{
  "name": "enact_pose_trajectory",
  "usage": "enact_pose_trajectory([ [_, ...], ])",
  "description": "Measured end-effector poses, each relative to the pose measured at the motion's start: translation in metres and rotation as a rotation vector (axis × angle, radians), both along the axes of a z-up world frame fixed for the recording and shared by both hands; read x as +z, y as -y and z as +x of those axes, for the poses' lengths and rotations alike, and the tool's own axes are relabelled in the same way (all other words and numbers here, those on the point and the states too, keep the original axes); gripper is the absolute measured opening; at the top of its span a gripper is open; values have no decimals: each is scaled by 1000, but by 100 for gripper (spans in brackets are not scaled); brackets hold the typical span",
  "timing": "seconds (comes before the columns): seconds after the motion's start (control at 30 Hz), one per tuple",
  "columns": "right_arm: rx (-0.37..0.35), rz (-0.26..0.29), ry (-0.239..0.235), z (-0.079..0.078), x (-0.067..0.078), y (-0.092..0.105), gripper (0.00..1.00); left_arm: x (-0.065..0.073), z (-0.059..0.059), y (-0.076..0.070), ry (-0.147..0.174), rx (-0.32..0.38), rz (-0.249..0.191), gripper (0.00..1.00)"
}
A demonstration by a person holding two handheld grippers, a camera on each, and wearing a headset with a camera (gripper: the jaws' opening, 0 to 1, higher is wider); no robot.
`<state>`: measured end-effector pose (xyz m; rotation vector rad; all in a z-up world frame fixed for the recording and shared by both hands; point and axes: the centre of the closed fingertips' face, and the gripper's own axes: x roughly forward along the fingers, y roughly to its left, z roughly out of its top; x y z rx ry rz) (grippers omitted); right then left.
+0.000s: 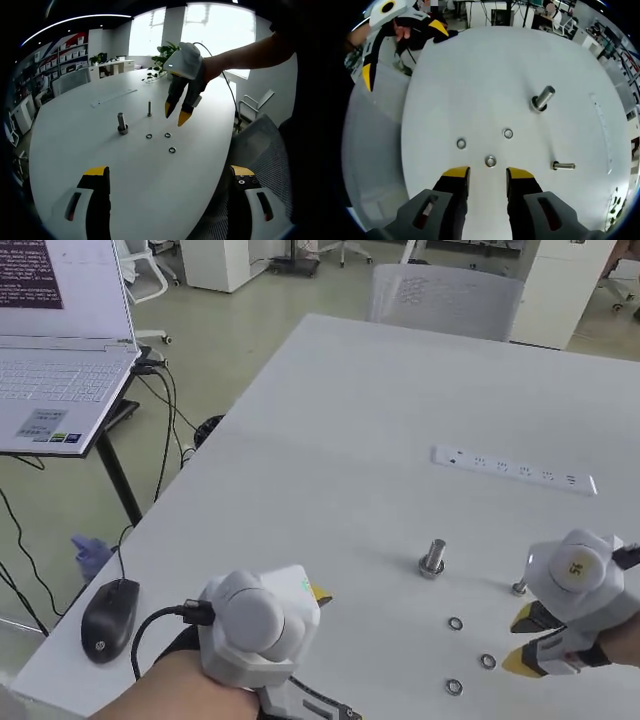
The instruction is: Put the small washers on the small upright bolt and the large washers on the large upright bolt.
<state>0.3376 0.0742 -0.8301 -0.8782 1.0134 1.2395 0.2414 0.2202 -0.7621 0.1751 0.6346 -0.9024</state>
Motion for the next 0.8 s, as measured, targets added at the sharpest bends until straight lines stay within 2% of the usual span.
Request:
enact_pose_trajectory([
  [0.17, -2, 0, 8, -1, -9, -1, 30, -2, -1, 0, -4, 1, 1, 99],
  [0.4, -6, -21, 5, 0, -32, 2, 30, -3, -3, 3, -5, -11, 3, 99],
  [0.8, -3, -26, 17, 1, -46, -5, 29, -4, -2, 6, -2, -29, 15, 98],
])
